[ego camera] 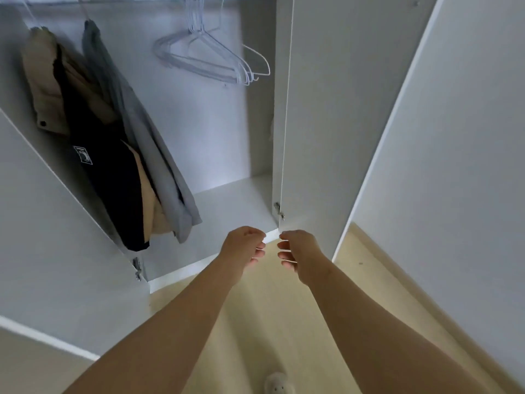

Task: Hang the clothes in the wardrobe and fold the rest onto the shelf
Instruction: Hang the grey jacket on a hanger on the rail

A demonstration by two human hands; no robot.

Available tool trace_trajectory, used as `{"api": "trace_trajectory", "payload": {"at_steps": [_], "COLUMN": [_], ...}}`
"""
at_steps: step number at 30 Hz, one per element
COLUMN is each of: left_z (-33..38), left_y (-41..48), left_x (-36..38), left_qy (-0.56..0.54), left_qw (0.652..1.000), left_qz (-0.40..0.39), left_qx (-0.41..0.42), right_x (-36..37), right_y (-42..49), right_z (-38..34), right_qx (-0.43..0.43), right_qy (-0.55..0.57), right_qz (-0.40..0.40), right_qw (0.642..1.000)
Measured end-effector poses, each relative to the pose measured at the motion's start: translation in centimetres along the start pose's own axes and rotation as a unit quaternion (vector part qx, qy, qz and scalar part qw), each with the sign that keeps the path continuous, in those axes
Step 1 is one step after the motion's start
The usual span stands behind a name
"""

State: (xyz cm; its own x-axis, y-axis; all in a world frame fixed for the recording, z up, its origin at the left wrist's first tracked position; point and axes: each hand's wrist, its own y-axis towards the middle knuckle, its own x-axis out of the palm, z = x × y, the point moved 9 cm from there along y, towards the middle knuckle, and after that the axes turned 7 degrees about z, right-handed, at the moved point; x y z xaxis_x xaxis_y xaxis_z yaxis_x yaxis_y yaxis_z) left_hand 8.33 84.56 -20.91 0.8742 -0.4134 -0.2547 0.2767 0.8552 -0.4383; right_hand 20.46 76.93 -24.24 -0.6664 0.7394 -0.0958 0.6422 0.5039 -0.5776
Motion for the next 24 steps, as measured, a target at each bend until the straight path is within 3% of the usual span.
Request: {"api": "trace_trajectory", "payload": {"at_steps": [12, 24], "left_z": [-14.5, -29.0], "left_y": [-18.8, -47.8], "left_x": [10.4, 25.6], "left_qy": [0.134, 0.238], "left_qw": [0.972, 0.900], "left_qz": [-0.195, -0.364], "left_qx": [-0.002, 0.028], "right_x": [-16.1, -39.1], "right_y": [-16.0, -38.2], "right_z": [22.9, 44.6], "right_qx": [0.122, 0.164], "right_qy": [0.119, 0.268], "right_qz": [0.164, 0.352], "right_qw": [0.972, 0.882]}}
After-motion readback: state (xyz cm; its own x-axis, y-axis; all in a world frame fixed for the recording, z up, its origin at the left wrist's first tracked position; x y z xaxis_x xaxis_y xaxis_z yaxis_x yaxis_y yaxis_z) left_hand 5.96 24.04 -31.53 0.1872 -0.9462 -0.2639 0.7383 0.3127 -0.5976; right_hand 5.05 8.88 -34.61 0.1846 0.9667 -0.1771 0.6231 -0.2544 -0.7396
